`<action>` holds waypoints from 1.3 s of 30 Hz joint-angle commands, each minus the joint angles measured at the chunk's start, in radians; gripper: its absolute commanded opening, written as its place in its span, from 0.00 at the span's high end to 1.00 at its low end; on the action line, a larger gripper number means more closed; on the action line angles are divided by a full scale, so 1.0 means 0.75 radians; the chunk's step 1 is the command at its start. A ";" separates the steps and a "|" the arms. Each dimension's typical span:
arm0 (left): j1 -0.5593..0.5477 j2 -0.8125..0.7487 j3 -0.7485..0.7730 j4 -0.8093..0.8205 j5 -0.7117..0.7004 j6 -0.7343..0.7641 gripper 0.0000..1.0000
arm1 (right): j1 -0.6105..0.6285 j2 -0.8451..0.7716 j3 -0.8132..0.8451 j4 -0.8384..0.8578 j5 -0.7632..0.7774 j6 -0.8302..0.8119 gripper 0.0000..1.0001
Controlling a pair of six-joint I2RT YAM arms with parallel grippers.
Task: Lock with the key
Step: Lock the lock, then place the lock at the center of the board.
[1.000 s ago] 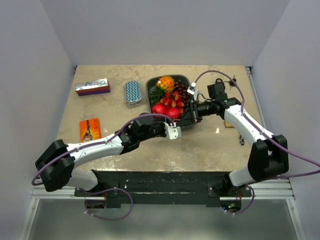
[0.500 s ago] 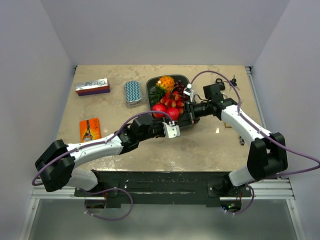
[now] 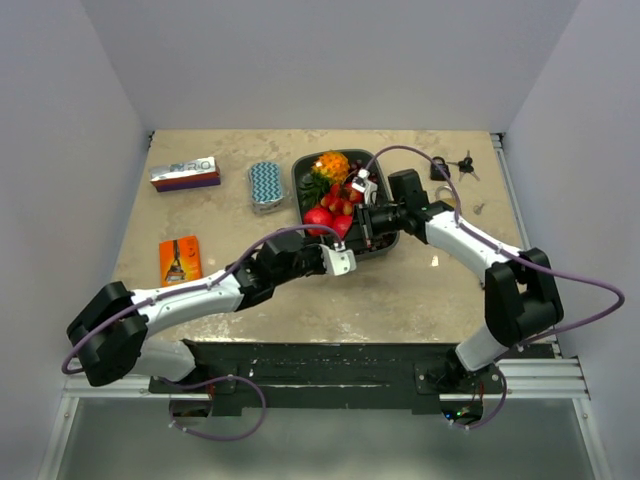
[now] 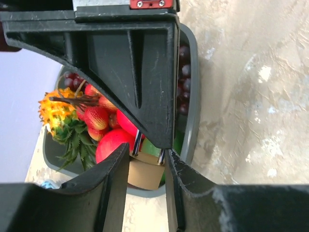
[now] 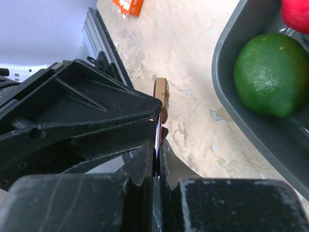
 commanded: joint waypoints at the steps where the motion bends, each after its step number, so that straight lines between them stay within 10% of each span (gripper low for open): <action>1: -0.099 -0.084 0.064 0.621 0.439 -0.047 1.00 | 0.211 0.018 0.048 0.213 -0.315 0.057 1.00; 9: 0.066 -0.319 0.039 0.042 0.492 -0.104 0.97 | 0.054 -0.109 0.120 -0.310 -0.276 -0.313 1.00; 13: 0.168 -0.462 0.064 -0.225 0.492 -0.121 0.59 | -0.032 -0.133 0.167 -0.586 -0.262 -0.558 1.00; 22: 0.191 -0.540 0.054 -0.502 0.480 -0.065 0.12 | -0.057 -0.213 0.198 -0.740 -0.247 -0.714 1.00; 31: 0.189 -0.383 0.125 -0.549 0.703 -0.025 0.14 | -0.083 -0.256 0.261 -1.079 -0.086 -0.988 1.00; 39: 0.191 -0.282 0.154 -0.527 0.694 -0.008 0.15 | -0.437 -0.175 0.414 -1.271 0.247 -1.276 1.00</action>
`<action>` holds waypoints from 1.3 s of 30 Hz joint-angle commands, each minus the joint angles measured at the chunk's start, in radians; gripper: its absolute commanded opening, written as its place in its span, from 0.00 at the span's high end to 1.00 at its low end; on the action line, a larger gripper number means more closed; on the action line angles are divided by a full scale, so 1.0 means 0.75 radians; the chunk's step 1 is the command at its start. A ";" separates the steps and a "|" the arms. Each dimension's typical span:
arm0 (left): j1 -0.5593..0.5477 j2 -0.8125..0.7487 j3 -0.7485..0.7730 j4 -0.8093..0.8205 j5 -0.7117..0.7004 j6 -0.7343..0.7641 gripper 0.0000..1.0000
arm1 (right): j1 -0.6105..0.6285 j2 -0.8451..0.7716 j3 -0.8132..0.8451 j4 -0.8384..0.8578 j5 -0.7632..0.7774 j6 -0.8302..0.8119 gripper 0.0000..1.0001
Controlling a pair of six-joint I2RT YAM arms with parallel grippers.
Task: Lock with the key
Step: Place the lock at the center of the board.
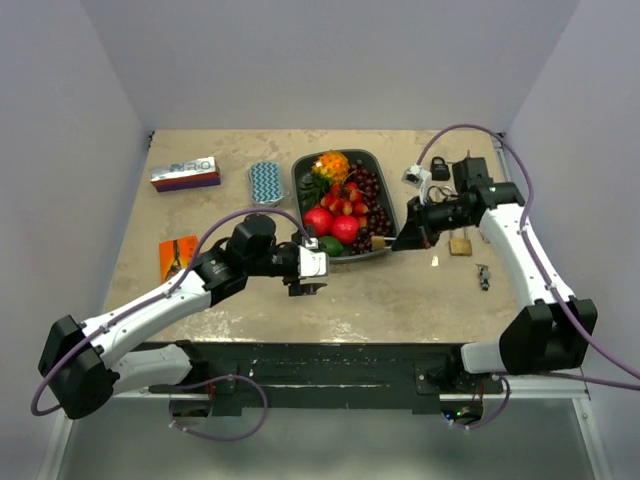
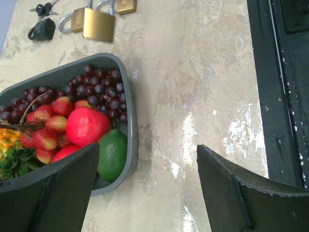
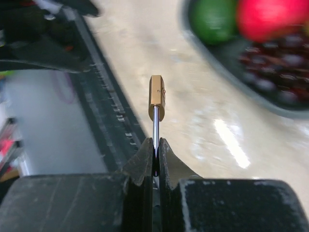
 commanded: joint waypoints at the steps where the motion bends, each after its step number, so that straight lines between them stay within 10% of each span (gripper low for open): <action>1: 0.006 0.022 0.061 0.035 0.057 0.045 0.15 | -0.097 0.138 0.199 -0.342 0.253 -0.431 1.00; 10: 0.010 0.042 0.010 0.096 0.039 0.059 0.15 | -0.357 0.104 -0.105 -0.443 0.921 -1.102 1.00; 32: 0.014 0.024 -0.105 0.229 0.096 0.032 0.17 | -0.361 0.586 0.017 -0.443 1.310 -1.534 0.99; 39: 0.037 0.004 -0.136 0.225 0.086 0.034 0.16 | -0.291 0.736 0.197 -0.449 1.276 -1.496 0.48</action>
